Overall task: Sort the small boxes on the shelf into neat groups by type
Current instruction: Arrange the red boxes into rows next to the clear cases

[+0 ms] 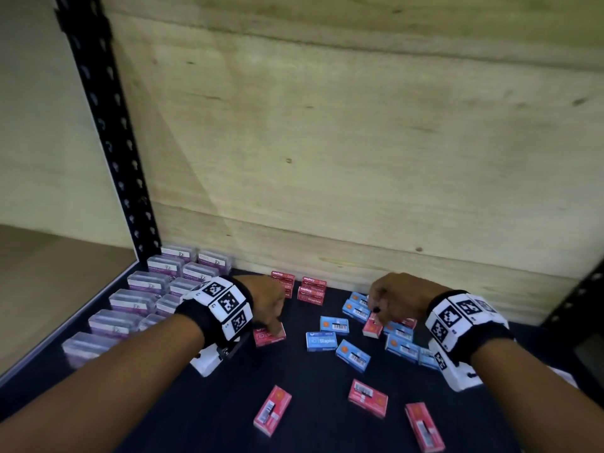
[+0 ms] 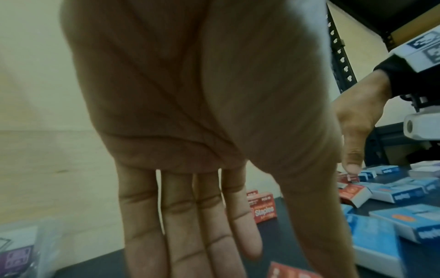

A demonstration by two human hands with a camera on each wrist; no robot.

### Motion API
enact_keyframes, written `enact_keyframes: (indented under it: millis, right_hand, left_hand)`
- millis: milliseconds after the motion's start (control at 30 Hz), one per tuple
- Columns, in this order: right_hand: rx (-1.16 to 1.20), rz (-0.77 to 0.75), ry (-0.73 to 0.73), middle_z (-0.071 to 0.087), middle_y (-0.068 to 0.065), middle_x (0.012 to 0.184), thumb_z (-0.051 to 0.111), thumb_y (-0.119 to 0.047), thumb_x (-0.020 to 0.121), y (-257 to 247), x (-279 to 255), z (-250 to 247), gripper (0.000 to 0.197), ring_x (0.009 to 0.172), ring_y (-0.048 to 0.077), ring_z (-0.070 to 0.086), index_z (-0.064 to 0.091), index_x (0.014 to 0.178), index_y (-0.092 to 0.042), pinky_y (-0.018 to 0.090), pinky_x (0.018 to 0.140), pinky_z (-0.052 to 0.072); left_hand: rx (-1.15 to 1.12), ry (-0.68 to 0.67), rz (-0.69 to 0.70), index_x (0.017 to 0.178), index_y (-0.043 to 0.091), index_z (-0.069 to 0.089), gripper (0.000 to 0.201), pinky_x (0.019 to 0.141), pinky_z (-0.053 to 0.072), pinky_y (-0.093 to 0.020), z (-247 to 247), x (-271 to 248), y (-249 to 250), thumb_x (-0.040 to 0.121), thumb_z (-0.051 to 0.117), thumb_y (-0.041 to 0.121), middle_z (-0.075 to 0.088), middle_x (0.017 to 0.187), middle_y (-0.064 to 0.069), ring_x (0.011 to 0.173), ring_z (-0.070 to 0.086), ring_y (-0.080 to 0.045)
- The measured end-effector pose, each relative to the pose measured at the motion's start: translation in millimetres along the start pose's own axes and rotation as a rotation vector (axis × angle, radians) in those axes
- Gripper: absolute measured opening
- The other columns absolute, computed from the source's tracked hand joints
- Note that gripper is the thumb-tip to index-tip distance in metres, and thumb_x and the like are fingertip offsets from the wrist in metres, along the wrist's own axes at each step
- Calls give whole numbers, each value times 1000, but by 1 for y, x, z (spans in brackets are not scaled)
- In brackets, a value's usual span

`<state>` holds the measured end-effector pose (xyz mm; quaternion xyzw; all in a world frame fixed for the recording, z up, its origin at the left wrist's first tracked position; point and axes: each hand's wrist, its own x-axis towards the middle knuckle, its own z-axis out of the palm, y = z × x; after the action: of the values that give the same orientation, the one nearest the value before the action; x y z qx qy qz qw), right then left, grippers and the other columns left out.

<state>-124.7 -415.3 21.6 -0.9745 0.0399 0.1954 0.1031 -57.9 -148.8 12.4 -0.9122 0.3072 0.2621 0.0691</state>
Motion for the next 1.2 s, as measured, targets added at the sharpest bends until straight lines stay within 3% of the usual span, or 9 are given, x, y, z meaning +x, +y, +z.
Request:
enact_keyframes:
  millis: [133,267,400,533,633,733,900,1067,1200]
  right_hand:
    - [-102,-30,-62,54,-8,103,84,-27,74,3,-5,12,36,97,18,58,61,102,-29,31,83,49]
    - [-150,-53,-17,52,-7,104,85,-26,71,1,-6,22,40,94,18,56,61,102,-29,30,80,47]
    - [-213,-34,3,57,-4,116,83,-22,73,-1,-3,28,45,104,20,57,61,112,-26,27,77,41]
    - [-194,-36,-3,62,-4,112,81,-26,75,-2,-4,27,38,99,19,59,63,108,-25,28,77,46]
    - [-142,-48,7,65,-6,104,75,-40,80,0,-4,26,24,94,16,61,64,98,-29,28,77,48]
    - [-157,-49,-1,63,-5,105,63,-50,89,0,-3,25,20,95,16,60,62,97,-32,30,81,49]
    - [-156,-58,12,62,-4,88,48,-42,100,0,0,17,24,77,15,57,55,81,-28,29,69,44]
    - [-27,-66,45,70,-5,79,49,-32,100,-7,1,3,18,70,11,65,61,99,-20,28,70,51]
    - [-48,-138,49,68,-3,100,56,-30,96,-21,8,3,14,90,16,64,60,106,-22,31,81,52]
  left_hand:
    - [-46,15,-6,107,13,65,46,62,41,-22,12,-2,1,73,81,39,64,93,3,81,55,-13]
    - [-80,81,-6,106,18,60,43,73,47,-26,19,-4,-1,73,83,33,55,74,13,81,58,-12]
    - [-82,120,-5,104,22,61,43,76,51,-28,24,-5,-4,71,84,36,58,82,12,83,62,-14]
    - [-116,122,-1,116,23,64,52,80,51,-27,26,-6,-6,70,85,37,64,101,8,88,60,-13]
    - [-126,123,45,107,22,69,42,71,47,-23,26,-5,-8,70,85,34,63,92,9,82,58,-10]
    - [-157,131,78,101,22,68,37,75,50,-25,26,-3,-11,69,86,29,63,93,8,82,58,-10]
    - [-217,189,101,99,22,70,27,82,52,-27,22,2,-19,75,82,18,64,93,7,87,62,-11]
    - [-277,274,95,100,20,70,27,83,54,-28,18,10,-26,76,80,11,64,95,5,90,63,-13]
    - [-306,324,81,98,19,70,26,83,54,-27,18,14,-30,77,79,8,65,96,3,91,63,-13]
